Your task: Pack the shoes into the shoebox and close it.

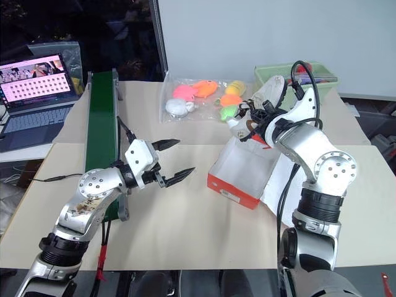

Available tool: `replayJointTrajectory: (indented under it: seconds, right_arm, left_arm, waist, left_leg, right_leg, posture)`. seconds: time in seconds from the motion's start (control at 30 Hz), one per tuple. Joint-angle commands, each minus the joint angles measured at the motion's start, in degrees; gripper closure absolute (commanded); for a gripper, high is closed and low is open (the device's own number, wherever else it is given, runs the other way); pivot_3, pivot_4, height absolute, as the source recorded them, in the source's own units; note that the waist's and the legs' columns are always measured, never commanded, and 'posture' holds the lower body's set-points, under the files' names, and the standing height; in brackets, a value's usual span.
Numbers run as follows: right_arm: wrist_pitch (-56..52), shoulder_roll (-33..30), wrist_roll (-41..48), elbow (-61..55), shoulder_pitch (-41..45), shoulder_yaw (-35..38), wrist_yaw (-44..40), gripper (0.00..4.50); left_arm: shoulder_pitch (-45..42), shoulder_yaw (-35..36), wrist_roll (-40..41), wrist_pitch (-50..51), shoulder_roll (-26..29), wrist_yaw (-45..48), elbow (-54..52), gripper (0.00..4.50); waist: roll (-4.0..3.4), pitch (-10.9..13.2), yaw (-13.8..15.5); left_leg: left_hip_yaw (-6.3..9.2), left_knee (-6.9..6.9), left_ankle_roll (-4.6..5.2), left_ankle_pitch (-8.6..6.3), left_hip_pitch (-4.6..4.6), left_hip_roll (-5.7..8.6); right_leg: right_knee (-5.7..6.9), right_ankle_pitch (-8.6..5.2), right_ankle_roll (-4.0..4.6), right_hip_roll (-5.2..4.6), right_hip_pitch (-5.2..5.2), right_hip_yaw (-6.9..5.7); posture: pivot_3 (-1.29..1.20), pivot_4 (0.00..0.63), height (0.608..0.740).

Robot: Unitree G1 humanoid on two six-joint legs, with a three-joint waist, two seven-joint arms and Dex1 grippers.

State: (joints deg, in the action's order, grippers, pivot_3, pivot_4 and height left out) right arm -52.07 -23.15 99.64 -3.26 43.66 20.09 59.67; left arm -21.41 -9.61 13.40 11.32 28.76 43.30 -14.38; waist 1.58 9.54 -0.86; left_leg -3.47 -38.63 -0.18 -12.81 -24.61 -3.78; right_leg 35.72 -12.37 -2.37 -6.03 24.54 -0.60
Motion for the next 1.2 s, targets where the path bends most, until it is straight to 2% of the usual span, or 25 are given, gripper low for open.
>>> replayJointTrajectory:
  seconds: [0.03,0.13,0.2,0.5,0.7,0.87,0.93,0.97,1.03,1.1,1.13,1.17,1.2]
  right_arm:
    - [1.21,-5.37,12.08,-2.88,-0.19,-2.41,11.91,3.65]
    - [-2.77,-8.73,13.36,-1.83,-2.41,-2.70,14.52,3.65]
    - [-5.38,-8.62,13.36,-1.44,-5.15,-2.51,16.23,3.65]
    - [-12.51,-13.54,13.36,4.95,-13.70,-4.54,10.88,3.65]
    - [-16.29,-16.37,13.36,10.82,-12.52,-9.00,5.16,3.65]
    - [-16.08,-16.40,13.36,13.48,-10.29,-11.77,3.17,3.65]
    - [-15.07,-16.46,13.36,14.03,-9.85,-12.39,2.86,2.76]
    - [-14.47,-16.17,13.36,14.04,-9.58,-12.46,2.70,2.62]
    - [-13.95,-15.91,13.36,14.15,-8.89,-12.85,2.32,1.80]
    - [-13.87,-16.06,13.35,14.32,-8.08,-13.62,2.07,1.24]
    - [-13.98,-16.19,13.06,14.36,-7.08,-14.24,1.63,0.81]
    - [-13.91,-16.30,12.54,13.91,-5.48,-14.63,1.05,0.57]
    - [-13.82,-16.43,12.19,13.62,-4.32,-14.97,0.58,0.57]
  left_arm:
    - [-1.52,-1.20,-0.59,-4.87,-0.36,3.46,1.99,0.05]
    - [-2.70,-2.54,-0.20,-5.87,-2.16,4.83,3.00,0.05]
    - [-3.09,-3.08,-0.19,-6.62,-3.00,5.86,3.78,0.05]
    - [-2.45,-3.25,-0.77,-5.69,-4.69,5.53,2.05,0.05]
    - [-1.37,-2.84,-1.01,-4.80,-4.57,4.90,0.37,0.05]
    - [-0.68,-2.44,-1.16,-4.13,-4.42,4.13,-0.91,0.05]
    - [-0.66,-2.21,-1.20,-3.93,-4.35,3.85,-1.12,0.00]
    - [-0.61,-2.13,-1.25,-3.85,-4.29,3.79,-1.14,0.00]
    - [-0.58,-2.01,-1.27,-3.71,-4.21,3.74,-1.16,0.00]
    - [-0.62,-1.92,-1.23,-3.68,-4.17,3.75,-1.09,0.00]
    - [-0.74,-1.85,-1.15,-3.63,-4.20,3.73,-0.96,0.00]
    - [-0.92,-1.82,-1.23,-3.71,-4.23,3.68,-0.70,0.00]
    - [-1.04,-1.81,-1.30,-3.77,-4.25,3.64,-0.53,0.00]
  waist:
    - [0.00,0.00,0.05]
    - [0.00,0.00,0.22]
    - [0.01,-0.01,0.23]
    - [-0.04,-0.03,0.08]
    - [-0.04,-0.03,-0.02]
    - [-0.04,-0.03,0.08]
    - [-0.04,-0.03,0.10]
    - [-0.04,-0.03,0.18]
    - [-0.04,-0.03,0.29]
    - [-0.04,-0.03,0.24]
    - [-0.04,-0.03,0.20]
    - [-0.04,-0.03,0.17]
    - [-0.04,-0.03,0.15]
  left_leg:
    - [0.00,-0.02,0.00,0.00,0.00,0.01]
    - [0.01,-0.02,0.01,-0.01,-0.02,0.01]
    - [0.04,-0.02,0.03,-0.02,-0.04,0.02]
    - [0.03,-0.06,0.09,-0.04,-0.03,0.03]
    - [0.03,-0.08,0.10,-0.05,-0.01,0.03]
    - [0.03,-0.10,0.11,-0.06,-0.02,0.03]
    - [0.04,-0.10,0.11,-0.06,-0.02,0.03]
    - [0.04,-0.10,0.11,-0.06,-0.02,0.03]
    - [0.04,-0.10,0.11,-0.06,-0.03,0.03]
    - [0.04,-0.10,0.11,-0.06,-0.04,0.03]
    - [0.04,-0.10,0.11,-0.06,-0.04,0.03]
    - [0.04,-0.10,0.11,-0.06,-0.04,0.03]
    - [0.04,-0.11,0.11,-0.06,-0.03,0.03]
  right_leg:
    - [-0.02,0.00,0.00,0.00,0.00,0.00]
    - [-0.05,-0.01,0.00,0.00,-0.01,0.02]
    - [-0.06,-0.01,-0.02,0.00,-0.09,0.02]
    - [-0.12,-0.03,-0.05,0.00,-0.07,0.09]
    - [-0.15,-0.03,-0.06,0.02,-0.10,0.13]
    - [-0.17,-0.03,-0.06,0.02,-0.10,0.14]
    - [-0.18,-0.03,-0.06,0.03,-0.10,0.13]
    - [-0.18,-0.03,-0.06,0.03,-0.11,0.14]
    - [-0.20,-0.03,-0.07,0.03,-0.11,0.12]
    - [-0.22,-0.03,-0.07,0.03,-0.12,0.12]
    - [-0.23,-0.03,-0.07,0.03,-0.13,0.12]
    - [-0.23,-0.03,-0.07,0.03,-0.13,0.12]
    - [-0.22,-0.03,-0.07,0.03,-0.12,0.12]
  posture:
    - [0.00,0.150,0.729]
    - [0.00,0.150,0.729]
    - [0.00,0.150,0.729]
    - [0.00,0.150,0.729]
    - [0.00,0.150,0.729]
    - [0.00,0.150,0.729]
    - [0.00,0.150,0.729]
    - [0.00,0.150,0.729]
    - [0.00,0.150,0.729]
    - [0.00,0.150,0.729]
    - [0.00,0.150,0.729]
    - [0.00,0.150,0.729]
    - [0.00,0.150,0.729]
